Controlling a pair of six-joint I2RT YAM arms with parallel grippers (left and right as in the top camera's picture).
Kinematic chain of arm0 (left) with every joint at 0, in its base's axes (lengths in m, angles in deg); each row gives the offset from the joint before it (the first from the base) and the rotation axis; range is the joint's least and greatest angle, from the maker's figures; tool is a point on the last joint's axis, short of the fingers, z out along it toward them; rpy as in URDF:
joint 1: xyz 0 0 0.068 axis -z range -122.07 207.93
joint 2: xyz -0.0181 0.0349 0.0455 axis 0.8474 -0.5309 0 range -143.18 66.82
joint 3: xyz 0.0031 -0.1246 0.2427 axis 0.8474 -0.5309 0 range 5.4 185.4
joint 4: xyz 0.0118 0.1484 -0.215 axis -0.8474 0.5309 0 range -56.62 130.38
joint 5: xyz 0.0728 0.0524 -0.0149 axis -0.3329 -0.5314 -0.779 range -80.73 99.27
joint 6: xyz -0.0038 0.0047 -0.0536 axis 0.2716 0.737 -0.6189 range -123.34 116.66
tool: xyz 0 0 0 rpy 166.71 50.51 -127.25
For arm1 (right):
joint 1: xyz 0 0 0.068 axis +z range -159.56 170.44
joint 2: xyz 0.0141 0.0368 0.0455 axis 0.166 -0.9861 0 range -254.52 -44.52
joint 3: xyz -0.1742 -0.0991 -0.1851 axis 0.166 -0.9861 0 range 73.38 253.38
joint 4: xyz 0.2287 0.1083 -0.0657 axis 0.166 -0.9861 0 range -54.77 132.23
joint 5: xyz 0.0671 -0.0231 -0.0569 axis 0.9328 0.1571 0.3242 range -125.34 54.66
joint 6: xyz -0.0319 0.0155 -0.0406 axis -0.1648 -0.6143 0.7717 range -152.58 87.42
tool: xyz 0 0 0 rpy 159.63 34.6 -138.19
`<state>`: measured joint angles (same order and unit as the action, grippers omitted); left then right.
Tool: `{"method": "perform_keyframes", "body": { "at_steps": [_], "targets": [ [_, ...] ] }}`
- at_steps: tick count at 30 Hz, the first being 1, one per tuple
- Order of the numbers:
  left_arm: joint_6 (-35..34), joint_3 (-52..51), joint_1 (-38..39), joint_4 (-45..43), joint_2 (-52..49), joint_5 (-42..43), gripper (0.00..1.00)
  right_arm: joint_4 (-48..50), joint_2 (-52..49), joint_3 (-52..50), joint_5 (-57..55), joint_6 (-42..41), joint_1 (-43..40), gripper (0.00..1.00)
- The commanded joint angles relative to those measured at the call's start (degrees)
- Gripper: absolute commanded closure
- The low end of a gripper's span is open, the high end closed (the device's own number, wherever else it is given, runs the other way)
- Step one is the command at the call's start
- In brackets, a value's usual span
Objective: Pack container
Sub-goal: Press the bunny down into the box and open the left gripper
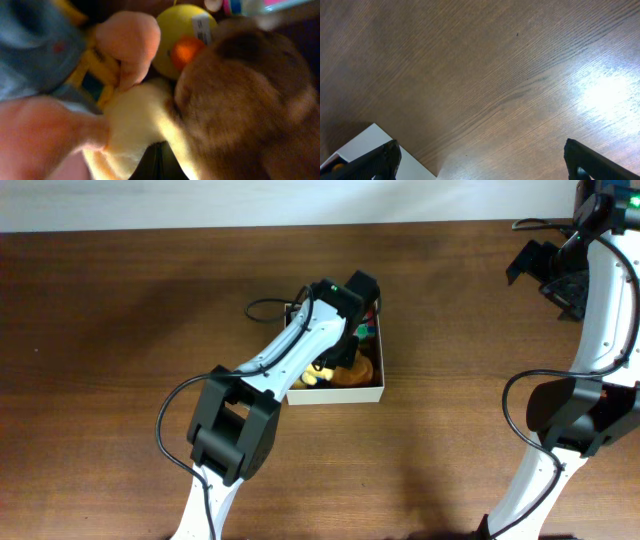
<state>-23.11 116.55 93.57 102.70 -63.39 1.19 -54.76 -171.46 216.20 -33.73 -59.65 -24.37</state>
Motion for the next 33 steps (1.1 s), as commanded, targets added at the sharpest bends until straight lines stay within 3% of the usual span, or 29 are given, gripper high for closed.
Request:
{"method": "perform_keyframes", "body": {
  "at_steps": [1,12,24,33],
  "targets": [
    [-0.09,-5.25,-0.72,-2.62,-0.39,-1.36,0.98,-0.11,0.90,-0.15,0.13,-0.44,0.15,0.01],
    [-0.11,-4.76,-0.72,-3.91,-0.37,-0.17,0.98,-0.11,0.90,-0.15,0.13,-0.44,0.15,0.01],
    [0.09,15.82,-0.33,7.76,-0.37,-0.68,0.98,-0.11,0.90,-0.15,0.13,-0.44,0.15,0.01],
    [0.04,17.90,-3.54,6.10,-0.39,-7.56,0.98,-0.11,0.90,-0.15,0.13,-0.44,0.15,0.01]
  ]
}}
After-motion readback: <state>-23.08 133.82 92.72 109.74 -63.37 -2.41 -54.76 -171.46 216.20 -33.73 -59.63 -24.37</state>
